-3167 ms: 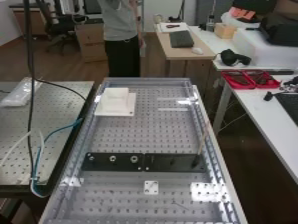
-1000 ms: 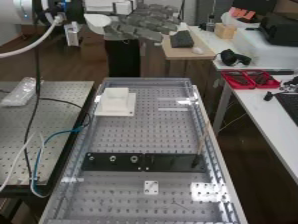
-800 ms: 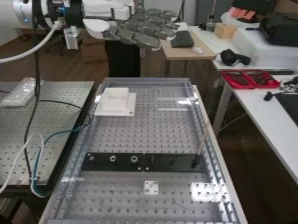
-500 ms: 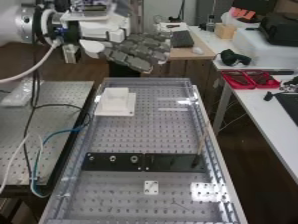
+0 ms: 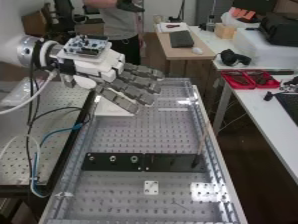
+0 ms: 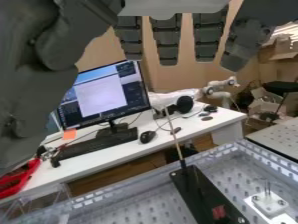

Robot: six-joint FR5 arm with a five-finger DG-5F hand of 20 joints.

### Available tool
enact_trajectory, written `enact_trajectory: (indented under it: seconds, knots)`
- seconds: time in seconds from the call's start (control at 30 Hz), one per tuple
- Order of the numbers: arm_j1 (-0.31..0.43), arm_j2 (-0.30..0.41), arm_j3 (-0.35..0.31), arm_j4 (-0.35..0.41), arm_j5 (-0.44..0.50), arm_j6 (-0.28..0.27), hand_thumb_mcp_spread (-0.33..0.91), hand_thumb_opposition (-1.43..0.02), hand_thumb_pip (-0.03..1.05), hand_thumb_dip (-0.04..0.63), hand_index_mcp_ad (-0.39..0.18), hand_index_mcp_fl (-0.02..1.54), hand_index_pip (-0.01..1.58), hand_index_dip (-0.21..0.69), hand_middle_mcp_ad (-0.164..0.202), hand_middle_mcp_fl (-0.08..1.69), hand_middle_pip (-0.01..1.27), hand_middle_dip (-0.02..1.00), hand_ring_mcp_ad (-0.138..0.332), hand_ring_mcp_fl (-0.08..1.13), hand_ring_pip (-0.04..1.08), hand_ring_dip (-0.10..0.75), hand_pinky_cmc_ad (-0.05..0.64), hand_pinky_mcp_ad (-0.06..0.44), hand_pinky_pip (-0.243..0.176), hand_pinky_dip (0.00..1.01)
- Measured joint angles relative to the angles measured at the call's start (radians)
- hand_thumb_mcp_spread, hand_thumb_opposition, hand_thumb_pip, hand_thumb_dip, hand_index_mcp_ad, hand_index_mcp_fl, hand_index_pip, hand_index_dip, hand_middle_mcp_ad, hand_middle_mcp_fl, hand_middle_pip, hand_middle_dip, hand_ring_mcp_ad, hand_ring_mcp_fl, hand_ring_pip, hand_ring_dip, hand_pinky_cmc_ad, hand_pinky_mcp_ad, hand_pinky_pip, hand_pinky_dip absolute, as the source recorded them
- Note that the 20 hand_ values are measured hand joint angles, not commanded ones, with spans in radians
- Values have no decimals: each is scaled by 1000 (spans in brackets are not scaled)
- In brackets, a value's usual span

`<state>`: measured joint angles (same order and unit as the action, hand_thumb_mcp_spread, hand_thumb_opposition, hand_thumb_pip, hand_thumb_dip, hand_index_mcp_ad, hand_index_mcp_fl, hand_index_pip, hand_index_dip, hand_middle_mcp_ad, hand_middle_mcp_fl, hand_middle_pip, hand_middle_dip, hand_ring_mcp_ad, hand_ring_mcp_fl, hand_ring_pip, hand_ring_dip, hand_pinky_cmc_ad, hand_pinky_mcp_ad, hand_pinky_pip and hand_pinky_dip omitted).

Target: Grab the bearing and place it in the white container

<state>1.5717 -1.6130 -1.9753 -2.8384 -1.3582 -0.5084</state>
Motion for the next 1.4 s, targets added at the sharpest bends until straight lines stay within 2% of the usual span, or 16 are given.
enact_trajectory:
  seconds: [0.07, 0.23, 0.4, 0.5, 0.7, 0.8, 0.87, 1.0, 1.13, 1.17, 1.4]
  knots:
    - [-3, -7, -10, 7, 13, 9, 255, -759, 332, 21, -42, 40, 75, 99, 140, 0, 131, 89, 253, 14, 86, -30, 457, 297, -127, 124]
    - [-10, -28, -33, 27, 46, 32, 267, -759, 384, 24, -52, 42, 87, 110, 140, 0, 131, 89, 253, 14, 82, -30, 463, 295, -127, 124]
    - [-18, -52, -43, 41, 65, 45, 291, -770, 415, 75, -56, 58, 94, 126, 140, 0, 127, 89, 250, 14, 82, -30, 461, 295, -127, 124]
    - [-27, -76, -47, 50, 77, 56, 298, -784, 449, 82, -56, 56, 99, 140, 140, 0, 127, 89, 246, 14, 79, -30, 475, 298, -127, 124]
    - [-44, -117, -47, 62, 91, 70, 304, -784, 503, 129, -56, 108, 134, 195, 140, 2, 127, 87, 244, 17, 80, -30, 473, 295, -127, 124]
    - [-55, -136, -46, 69, 94, 74, 298, -785, 562, 162, -56, 103, 272, 202, 140, 2, 127, 91, 244, 17, 80, -30, 473, 295, -127, 124]
    - [-61, -147, -45, 76, 96, 75, 309, -808, 581, 180, -56, 141, 436, 202, 140, 2, 127, 87, 248, 17, 77, -30, 476, 295, -127, 124]
    - [-75, -172, -42, 95, 97, 76, 316, -817, 627, 222, -56, 141, 611, 204, 140, 2, 126, 87, 244, 14, 77, -30, 476, 295, -127, 124]
    - [-89, -193, -41, 123, 97, 72, 319, -843, 644, 220, -58, 140, 787, 204, 138, 0, 126, 87, 229, 17, 77, -30, 473, 295, -127, 124]
    - [-91, -195, -41, 126, 96, 72, 319, -843, 644, 237, -72, 127, 840, 204, 138, 0, 126, 91, 227, 17, 77, -30, 476, 298, -127, 124]
    - [-122, -223, -45, 179, 76, 53, 318, -852, 682, 253, -84, 82, 1075, 206, 138, 0, 126, 87, 232, 17, 77, -30, 473, 295, -127, 124]
